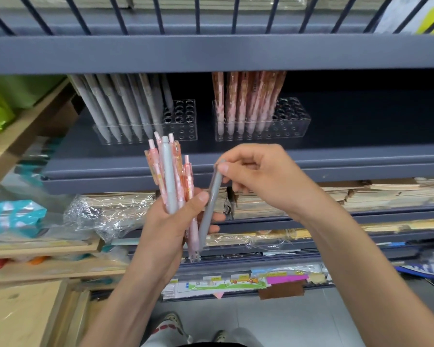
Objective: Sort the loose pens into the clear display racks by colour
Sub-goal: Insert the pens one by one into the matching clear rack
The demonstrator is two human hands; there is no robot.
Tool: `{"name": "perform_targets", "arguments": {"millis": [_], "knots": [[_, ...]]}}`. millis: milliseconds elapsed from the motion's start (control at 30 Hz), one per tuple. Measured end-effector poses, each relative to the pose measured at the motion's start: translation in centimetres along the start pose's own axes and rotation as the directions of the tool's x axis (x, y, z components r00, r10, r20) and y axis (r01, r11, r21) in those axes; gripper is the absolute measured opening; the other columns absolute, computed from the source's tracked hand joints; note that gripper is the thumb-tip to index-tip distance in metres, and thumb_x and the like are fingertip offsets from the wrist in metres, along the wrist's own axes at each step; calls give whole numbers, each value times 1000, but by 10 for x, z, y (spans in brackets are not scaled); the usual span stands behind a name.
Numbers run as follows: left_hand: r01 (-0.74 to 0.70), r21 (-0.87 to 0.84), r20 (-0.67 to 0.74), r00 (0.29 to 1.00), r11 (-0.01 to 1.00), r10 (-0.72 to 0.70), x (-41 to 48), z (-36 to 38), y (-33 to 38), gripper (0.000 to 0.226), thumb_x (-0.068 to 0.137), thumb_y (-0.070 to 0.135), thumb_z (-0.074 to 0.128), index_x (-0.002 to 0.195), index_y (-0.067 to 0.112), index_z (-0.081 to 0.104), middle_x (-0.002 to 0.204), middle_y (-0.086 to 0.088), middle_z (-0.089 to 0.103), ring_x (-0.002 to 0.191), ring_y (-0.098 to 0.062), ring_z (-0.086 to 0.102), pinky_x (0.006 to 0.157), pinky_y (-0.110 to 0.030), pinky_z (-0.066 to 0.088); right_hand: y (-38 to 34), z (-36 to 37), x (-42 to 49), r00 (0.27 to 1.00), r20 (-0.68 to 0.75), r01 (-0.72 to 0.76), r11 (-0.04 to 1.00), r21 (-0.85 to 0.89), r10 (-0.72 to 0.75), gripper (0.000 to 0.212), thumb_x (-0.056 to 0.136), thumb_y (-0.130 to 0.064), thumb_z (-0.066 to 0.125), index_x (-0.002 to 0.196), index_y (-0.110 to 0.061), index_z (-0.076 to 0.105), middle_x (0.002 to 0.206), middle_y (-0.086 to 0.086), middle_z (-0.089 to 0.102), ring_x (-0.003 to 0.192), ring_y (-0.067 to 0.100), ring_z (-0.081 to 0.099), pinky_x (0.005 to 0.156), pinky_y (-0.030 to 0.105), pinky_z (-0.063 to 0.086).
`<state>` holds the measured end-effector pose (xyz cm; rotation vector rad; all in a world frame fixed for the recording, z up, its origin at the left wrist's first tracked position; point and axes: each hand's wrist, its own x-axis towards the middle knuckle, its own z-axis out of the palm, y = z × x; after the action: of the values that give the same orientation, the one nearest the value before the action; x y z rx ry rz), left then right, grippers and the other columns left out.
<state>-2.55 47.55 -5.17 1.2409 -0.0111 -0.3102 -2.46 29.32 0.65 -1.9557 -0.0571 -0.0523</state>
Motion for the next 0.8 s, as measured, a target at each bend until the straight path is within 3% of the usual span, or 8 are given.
{"name": "perform_targets", "arguments": {"millis": [67,167,267,367,467,600,733,800], "knots": [[3,3,-10,1000,1000,-3,1,-4,0,26,74,25,75,96,12,69,87,-10,77,73,-31,75,53,-31,59,0,-2,4,991,-128,42,996,73,-32,12,95,-15,60,93,-16,71,78,1,69,60,9,60,56,23,50],[-26,38,-4,1000,999,26,1,-12,1,8,77,24,82,82,25,75,79,-6,75,63,-25,71,48,-28,54,-5,0,9,966,-249,119,976,180,-72,13,97,-12,56,97,-13,69,78,3,68,61,13,62,55,24,51],[-72,9,-45,996,997,73,3,-20,1,14,76,22,78,89,21,71,72,-4,70,58,-22,67,45,-25,49,-7,19,11,981,-190,80,963,256,-31,11,97,-14,58,101,-12,68,76,5,69,63,17,66,59,25,55],[-109,11,-99,989,994,109,6,-27,4,30,75,22,78,100,13,64,71,-2,70,57,-20,66,45,-24,48,-7,40,12,998,-61,-20,988,154,29,11,90,-17,68,101,-13,69,76,5,72,64,15,69,63,25,57],[-111,-1,-132,985,994,110,7,-37,8,32,75,22,81,100,12,63,70,-3,69,54,-19,63,43,-25,47,-15,46,20,998,-50,-17,985,169,26,7,90,-14,67,96,-10,70,75,10,72,64,16,70,63,26,58],[-104,-32,-162,982,994,97,4,-52,11,31,76,27,78,98,14,59,63,1,60,42,-13,46,38,-22,39,-30,46,43,948,-312,124,973,193,-59,5,94,-12,61,92,-13,67,77,5,74,71,15,73,67,26,60],[-103,-20,-159,982,995,98,1,-65,14,37,81,39,77,93,12,54,57,5,54,40,-10,40,35,-20,33,-35,52,68,843,-512,188,982,-9,-166,10,90,-19,58,96,-19,66,85,-11,73,87,13,71,85,42,57],[-102,-11,-168,981,995,99,0,-71,15,41,81,43,73,95,9,55,55,5,54,40,-10,39,35,-20,33,-36,61,78,810,-535,215,970,-110,-240,14,92,-19,57,88,-33,60,81,-25,69,88,2,66,90,36,52]]}}
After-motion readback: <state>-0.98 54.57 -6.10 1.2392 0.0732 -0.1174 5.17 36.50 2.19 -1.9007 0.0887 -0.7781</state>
